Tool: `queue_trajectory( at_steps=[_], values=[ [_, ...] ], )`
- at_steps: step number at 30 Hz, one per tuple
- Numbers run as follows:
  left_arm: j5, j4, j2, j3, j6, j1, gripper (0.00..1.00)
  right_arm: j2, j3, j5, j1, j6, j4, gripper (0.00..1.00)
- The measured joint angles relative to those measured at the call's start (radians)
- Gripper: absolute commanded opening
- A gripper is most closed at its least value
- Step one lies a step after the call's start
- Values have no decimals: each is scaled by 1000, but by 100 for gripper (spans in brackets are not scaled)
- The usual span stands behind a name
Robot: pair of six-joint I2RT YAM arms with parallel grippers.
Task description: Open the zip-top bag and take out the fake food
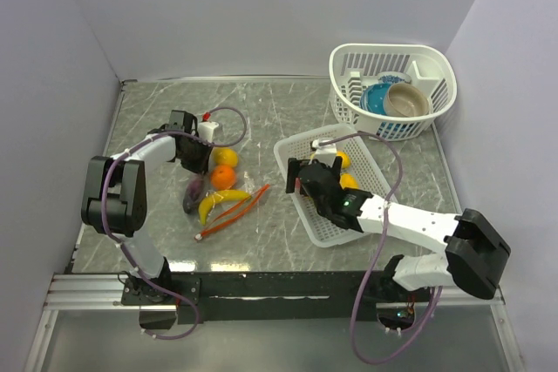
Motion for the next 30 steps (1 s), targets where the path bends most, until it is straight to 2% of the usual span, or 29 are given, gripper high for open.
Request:
queue_trajectory(
  at_steps=[3, 7, 9, 10, 11, 12, 13, 24, 30],
  values=[
    [4, 0, 0, 0, -1, 0, 1, 11, 31, 14, 15, -28, -23, 100],
    [6, 0, 0, 0, -2, 0, 1, 27, 116, 62, 103, -95, -34, 100],
    [6, 0, 0, 0, -7, 0, 1, 20, 126, 71, 163, -145, 3, 79],
    [6, 0, 0, 0, -8, 0, 1, 17, 126, 66, 195, -170, 19, 64],
    [7, 0, 0, 0, -8, 0, 1, 17, 126, 51, 228, -191, 39, 28],
    [7, 0, 0, 0, -9, 0, 1, 21, 126, 27, 255, -206, 51, 9],
    [8, 0, 0, 0, -10, 0, 1, 31, 127, -2, 278, -215, 63, 0],
    [22, 0, 0, 0, -12, 6, 1, 407, 189, -239, 346, -199, 156, 0],
    [26, 0, 0, 0, -12, 16, 1, 516, 283, -292, 348, -210, 175, 0]
  ],
)
